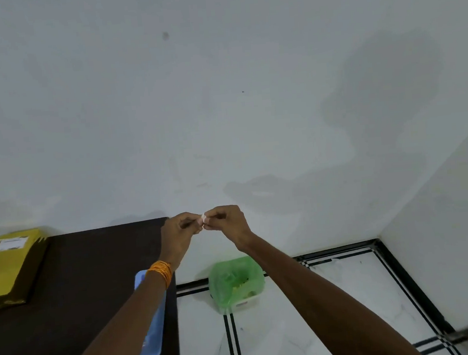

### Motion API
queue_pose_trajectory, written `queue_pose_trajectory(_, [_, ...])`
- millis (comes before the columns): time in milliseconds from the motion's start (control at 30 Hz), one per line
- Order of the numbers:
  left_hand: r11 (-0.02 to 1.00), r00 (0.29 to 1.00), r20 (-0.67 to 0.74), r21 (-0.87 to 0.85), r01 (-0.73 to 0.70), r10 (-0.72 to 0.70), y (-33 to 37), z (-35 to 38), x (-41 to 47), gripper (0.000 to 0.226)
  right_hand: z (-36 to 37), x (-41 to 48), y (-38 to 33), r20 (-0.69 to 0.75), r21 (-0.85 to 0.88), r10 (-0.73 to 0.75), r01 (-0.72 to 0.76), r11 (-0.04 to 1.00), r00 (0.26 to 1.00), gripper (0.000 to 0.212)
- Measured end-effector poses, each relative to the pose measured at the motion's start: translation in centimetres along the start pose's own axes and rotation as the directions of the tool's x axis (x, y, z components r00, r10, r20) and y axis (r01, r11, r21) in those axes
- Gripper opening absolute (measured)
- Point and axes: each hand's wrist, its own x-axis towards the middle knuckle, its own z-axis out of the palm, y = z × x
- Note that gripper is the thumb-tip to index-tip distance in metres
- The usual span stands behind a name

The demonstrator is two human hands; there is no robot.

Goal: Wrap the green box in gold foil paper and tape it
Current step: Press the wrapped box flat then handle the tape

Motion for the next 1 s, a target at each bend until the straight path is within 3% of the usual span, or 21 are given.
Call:
queue_pose_trajectory(467, [0.979,1.000,-0.016,0.204,-0.013,0.017,2.2,5.7,0.2,0.010,-4.8,-1.4,-0.5,-0.097,-0.135,0.006,-0.019,0.991,0.995,0.006])
queue_pose_trajectory(667, [0.995,0.995,0.068,0.074,0.071,-0.076,2.4,6.5,0.7,0.013,-7.2,-2.1,-1.3,-0.019,-0.091,-0.015,0.013,0.996,1.000,0.009])
queue_pose_trajectory(900, [0.995,0.983,0.163,0.067,0.074,-0.084,2.4,9.9,1.0,0.010,-10.5,-2.0,0.1,-0.119,-0.114,0.011,-0.025,0.993,0.993,0.003])
queue_pose_trajectory(1000, [0.993,0.985,0.170,0.118,0.021,-0.041,2.4,12.3,1.5,0.011,-12.6,-0.7,1.0,-0.167,-0.149,0.023,-0.048,0.988,0.986,0.010])
